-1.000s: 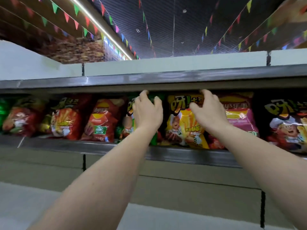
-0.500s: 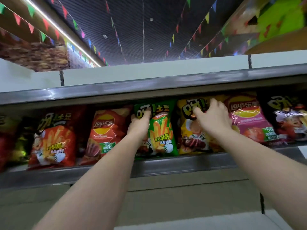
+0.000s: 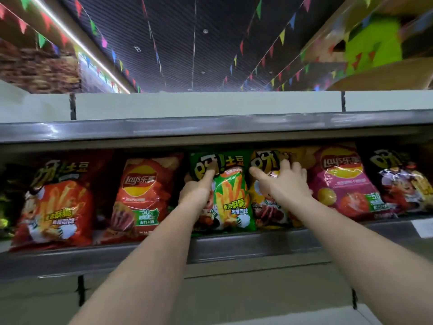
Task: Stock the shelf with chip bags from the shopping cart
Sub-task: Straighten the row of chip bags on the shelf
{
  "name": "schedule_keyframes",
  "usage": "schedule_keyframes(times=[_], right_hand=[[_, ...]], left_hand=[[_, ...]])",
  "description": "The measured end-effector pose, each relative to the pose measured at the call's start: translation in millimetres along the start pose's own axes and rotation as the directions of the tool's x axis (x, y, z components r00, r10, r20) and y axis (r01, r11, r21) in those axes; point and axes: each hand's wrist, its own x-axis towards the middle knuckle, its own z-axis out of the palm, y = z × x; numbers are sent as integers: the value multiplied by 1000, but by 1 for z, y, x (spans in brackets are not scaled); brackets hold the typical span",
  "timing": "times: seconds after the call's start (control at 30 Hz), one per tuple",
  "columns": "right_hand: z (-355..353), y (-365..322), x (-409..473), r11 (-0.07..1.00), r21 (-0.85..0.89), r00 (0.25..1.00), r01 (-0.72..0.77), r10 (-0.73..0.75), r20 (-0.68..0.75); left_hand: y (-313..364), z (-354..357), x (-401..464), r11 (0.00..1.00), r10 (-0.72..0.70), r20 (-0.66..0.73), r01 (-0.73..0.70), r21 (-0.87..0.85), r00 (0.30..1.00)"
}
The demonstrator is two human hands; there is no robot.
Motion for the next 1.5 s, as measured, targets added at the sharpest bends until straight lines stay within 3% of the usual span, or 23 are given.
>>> schedule_keyframes(times=[0.3, 0.43, 0.7, 0.8, 0.9, 1.0, 1.1, 1.17, 1.33, 1.5], right_hand=[[-14, 9, 2, 972, -230, 998, 55, -50, 28], [-17, -5, -4, 949, -241, 978, 203, -209, 3], [0, -39, -29, 853, -18, 853, 521, -521, -15], [9, -51, -40, 833, 71, 835, 548, -551, 20], [17, -65, -50, 823, 133, 825, 552, -562, 50], [24, -86, -58, 805, 173, 811, 568, -583, 46], [39, -113, -66, 799, 271, 824, 536, -565, 35], [56, -129, -68, 823, 311, 858, 475, -512, 46], [90, -161, -63, 930, 308, 961, 202, -248, 118], [113, -170, -56, 909, 415, 987, -46, -23, 160]], left_hand=[[13, -6, -20, 992, 72, -76, -64, 109, 994], [19, -12, -32, 981, 152, -113, -135, 141, 982], [7, -44, -52, 915, 398, -351, -340, 217, 848], [-9, -66, -50, 922, 383, -468, -299, 247, 796], [-22, -91, -45, 945, 320, -503, -234, 228, 803], [-31, -125, -36, 945, 323, -577, -220, 243, 750], [-39, -170, -24, 953, 289, -653, -144, 267, 700], [-48, -199, -12, 963, 240, -661, -89, 254, 711], [-63, -251, 28, 996, 67, -550, -19, 93, 833], [-81, -269, 60, 1000, -4, -299, -5, -31, 954]])
